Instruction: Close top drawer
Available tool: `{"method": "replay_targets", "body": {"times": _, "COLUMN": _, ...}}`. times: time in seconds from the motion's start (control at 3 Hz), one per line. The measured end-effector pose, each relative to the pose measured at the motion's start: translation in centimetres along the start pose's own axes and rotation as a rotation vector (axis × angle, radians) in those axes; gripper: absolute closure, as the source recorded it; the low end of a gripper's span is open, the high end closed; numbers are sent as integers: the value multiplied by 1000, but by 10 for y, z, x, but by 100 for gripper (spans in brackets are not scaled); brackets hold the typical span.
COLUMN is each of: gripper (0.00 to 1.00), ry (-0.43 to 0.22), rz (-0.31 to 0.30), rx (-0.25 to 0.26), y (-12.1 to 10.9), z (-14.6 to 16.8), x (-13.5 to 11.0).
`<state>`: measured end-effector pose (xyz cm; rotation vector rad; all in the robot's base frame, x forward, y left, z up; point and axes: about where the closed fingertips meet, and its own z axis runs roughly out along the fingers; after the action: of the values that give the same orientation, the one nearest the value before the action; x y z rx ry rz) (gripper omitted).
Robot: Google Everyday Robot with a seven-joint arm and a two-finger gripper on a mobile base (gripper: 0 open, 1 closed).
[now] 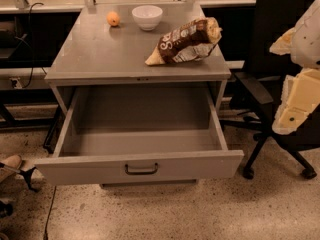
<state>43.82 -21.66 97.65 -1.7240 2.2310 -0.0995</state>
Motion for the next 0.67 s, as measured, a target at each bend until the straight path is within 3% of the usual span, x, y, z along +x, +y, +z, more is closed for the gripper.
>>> {"method": "replay_targets", "body": {"times": 0.33, "gripper": 0, "ry": 0, "rz": 0, "rx": 0, "y": 0, "z": 0, "x": 0}}
{"method": "replay_targets", "body": {"times": 0.67, "gripper": 0, "ry": 11, "rz": 47, "rx": -47, "y": 12, "z": 30, "x": 3}}
